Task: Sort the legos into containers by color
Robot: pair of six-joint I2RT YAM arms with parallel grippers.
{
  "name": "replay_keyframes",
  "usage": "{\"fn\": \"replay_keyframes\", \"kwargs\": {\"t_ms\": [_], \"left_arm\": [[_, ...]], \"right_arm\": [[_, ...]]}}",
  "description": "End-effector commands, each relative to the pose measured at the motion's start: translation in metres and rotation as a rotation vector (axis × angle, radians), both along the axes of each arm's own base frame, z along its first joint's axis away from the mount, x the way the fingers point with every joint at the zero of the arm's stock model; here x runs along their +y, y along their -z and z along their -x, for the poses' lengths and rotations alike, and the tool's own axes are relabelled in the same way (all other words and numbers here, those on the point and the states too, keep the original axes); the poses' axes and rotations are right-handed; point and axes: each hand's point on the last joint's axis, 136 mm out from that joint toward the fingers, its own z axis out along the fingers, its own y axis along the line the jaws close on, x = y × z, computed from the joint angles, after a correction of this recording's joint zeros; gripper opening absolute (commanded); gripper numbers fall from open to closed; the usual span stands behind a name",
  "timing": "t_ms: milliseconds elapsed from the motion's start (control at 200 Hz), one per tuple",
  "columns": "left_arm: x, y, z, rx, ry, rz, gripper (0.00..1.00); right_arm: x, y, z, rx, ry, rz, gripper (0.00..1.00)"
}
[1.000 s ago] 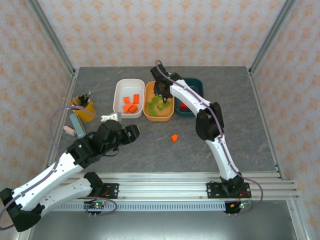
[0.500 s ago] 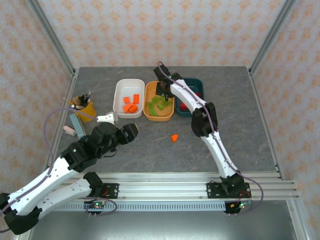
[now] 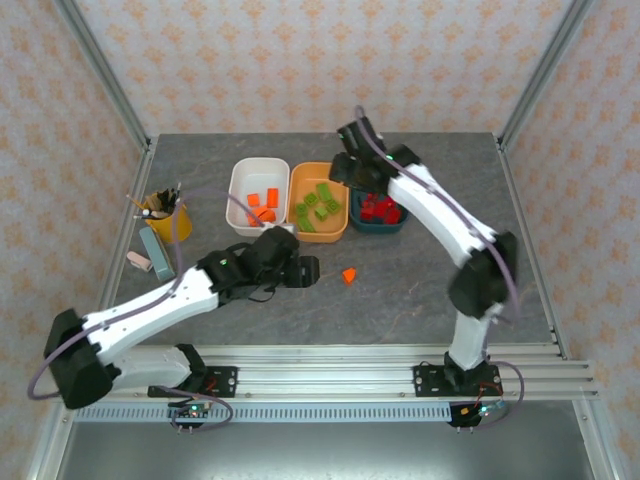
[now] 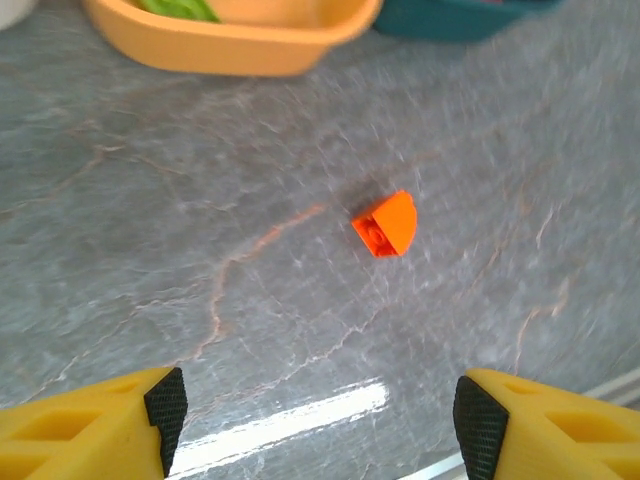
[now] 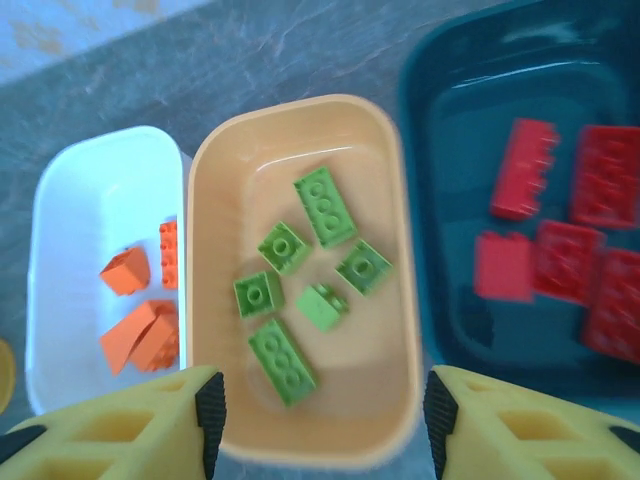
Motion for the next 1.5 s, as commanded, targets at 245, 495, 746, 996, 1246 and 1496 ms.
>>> {"fn": "replay_keyframes", "kwargs": {"t_ms": [245, 495, 746, 996, 1246, 1496], "left_arm": [[-0.076, 0.047, -0.004, 0.137, 0.336, -0.29, 0.81], [-0.092, 0.087, -0.02, 0.25, 0.368, -0.448, 0.8], [-0.087, 0.108, -0.043, 0.265, 0.326, -0.516, 0.81], [-0.089, 0.123, -0.053, 0.293, 0.361, -0.523, 0.77], [-0.094, 0.133, -0.063, 0.318, 0.351, -0.501, 0.6], [-0.095, 0.121, -0.067, 0.293, 0.346, -0.492, 0.41]], "right_arm": [[-0.098, 0.054, 0.169, 0.162, 0.039, -0.023, 0.65], [-0.134, 0.056, 0.224, 0.134, 0.086, -0.09, 0.66], [-0.141, 0.055, 0.235, 0.147, 0.105, -0.099, 0.66], [-0.146, 0.059, 0.24, 0.148, 0.137, -0.116, 0.66], [-0.146, 0.059, 0.236, 0.138, 0.15, -0.122, 0.65], [-0.143, 0.058, 0.232, 0.13, 0.15, -0.127, 0.65]]}}
